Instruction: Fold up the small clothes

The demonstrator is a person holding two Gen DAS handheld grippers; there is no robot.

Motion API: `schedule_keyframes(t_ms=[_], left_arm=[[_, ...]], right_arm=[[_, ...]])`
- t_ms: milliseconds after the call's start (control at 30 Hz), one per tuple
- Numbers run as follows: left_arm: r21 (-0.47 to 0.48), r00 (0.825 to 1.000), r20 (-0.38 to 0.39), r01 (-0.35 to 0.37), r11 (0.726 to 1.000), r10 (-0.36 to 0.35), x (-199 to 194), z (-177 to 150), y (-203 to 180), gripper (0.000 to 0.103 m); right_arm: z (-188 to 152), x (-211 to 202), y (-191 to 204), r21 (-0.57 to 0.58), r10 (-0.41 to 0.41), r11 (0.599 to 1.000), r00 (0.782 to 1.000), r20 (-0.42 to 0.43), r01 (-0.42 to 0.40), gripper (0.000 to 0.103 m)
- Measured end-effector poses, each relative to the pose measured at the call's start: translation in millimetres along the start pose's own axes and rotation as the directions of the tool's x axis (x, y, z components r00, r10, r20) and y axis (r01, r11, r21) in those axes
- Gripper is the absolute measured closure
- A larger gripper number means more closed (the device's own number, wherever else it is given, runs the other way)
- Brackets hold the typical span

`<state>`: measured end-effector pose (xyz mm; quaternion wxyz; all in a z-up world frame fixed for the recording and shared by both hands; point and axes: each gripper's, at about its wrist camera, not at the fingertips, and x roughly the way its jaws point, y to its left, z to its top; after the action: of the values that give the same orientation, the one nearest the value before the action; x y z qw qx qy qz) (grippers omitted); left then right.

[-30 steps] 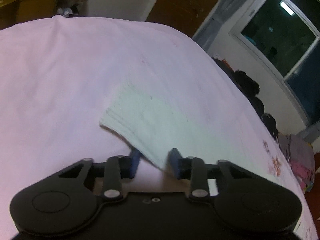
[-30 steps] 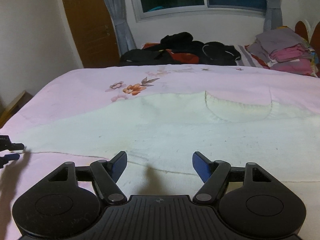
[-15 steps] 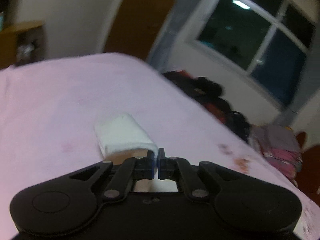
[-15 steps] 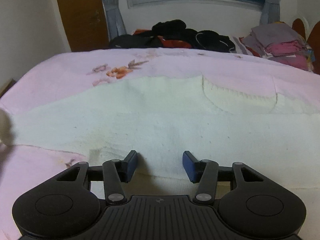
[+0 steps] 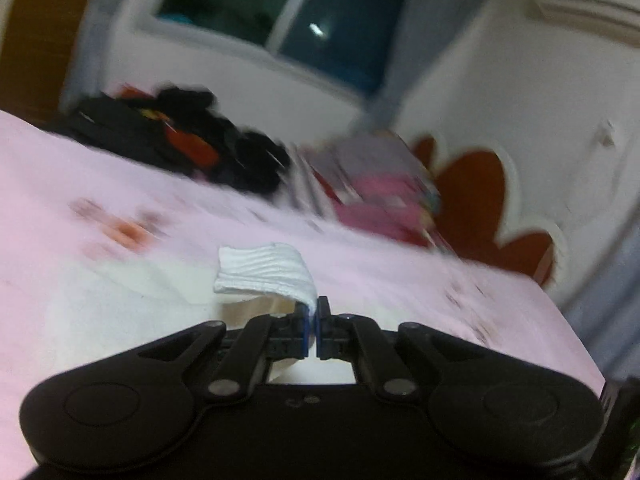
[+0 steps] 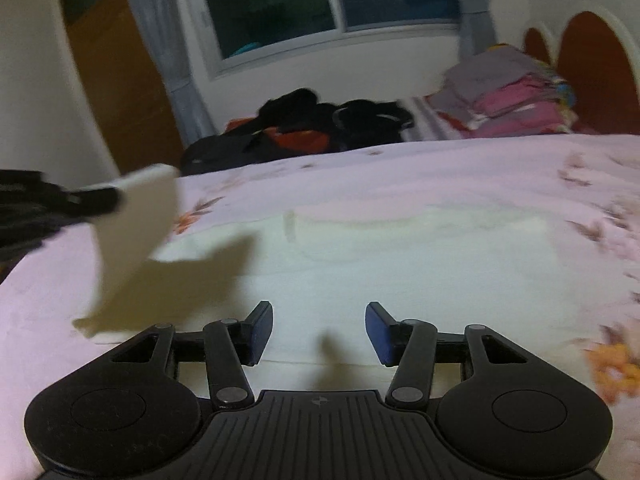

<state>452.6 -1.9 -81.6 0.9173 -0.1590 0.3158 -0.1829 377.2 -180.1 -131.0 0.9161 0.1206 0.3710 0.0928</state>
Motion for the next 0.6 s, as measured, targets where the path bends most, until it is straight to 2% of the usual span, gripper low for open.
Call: schedule_keyframes(t_ms=[100,167,200,233,267,333,400,500,600], left_arm=[[0.043,0.995,-0.096,0.023,0.999,-0.018,34,-29,-24,0.099],[0.063,0.986,-0.164,0.023,0.998,-0.013,47,-47,-29,0.088],[0.067,0.983,-0.186,0.02,0.998,-0.007,51,-52,-30,0.076],[0.069,0.981,-0.196,0.014,0.998,0.0,51,-55,-27,0.073],[0.073,0.981,-0.194,0.007,0.997,0.008,47,-59,-27,0.071],[0.094,0.983,-0.178,-0.019,0.995,0.035,35,-59,-22,0.051],[0.105,0.988,-0.133,-0.064,0.992,0.078,14,-57,-12,0.045],[0.116,0.982,-0.107,-0.144,0.983,0.157,-10,-56,4,0.045],[0.108,0.966,-0.102,-0.226,0.968,0.237,-24,-63,28,0.045]], right_arm=[[-4,-12,-26,0.029,-0.021,0.999,1.0,-0.01,0.022,0.051],[-7,-18,-40,0.048,-0.026,0.998,0.999,-0.021,0.027,0.051],[-9,-20,-45,0.056,-0.022,0.998,0.999,-0.027,0.023,0.051],[-10,-22,-49,0.067,-0.012,0.998,0.999,-0.034,0.014,0.051],[-11,-23,-52,0.078,-0.002,0.997,0.999,-0.039,0.005,0.051],[-12,-23,-55,0.09,0.016,0.996,0.999,-0.045,-0.012,0.051],[-11,-19,-50,0.083,0.034,0.996,0.998,-0.052,-0.03,0.049],[-13,-11,-39,0.065,0.072,0.996,0.996,-0.056,-0.068,0.028],[-14,1,-26,0.042,0.071,0.997,0.995,-0.073,-0.068,0.028]])
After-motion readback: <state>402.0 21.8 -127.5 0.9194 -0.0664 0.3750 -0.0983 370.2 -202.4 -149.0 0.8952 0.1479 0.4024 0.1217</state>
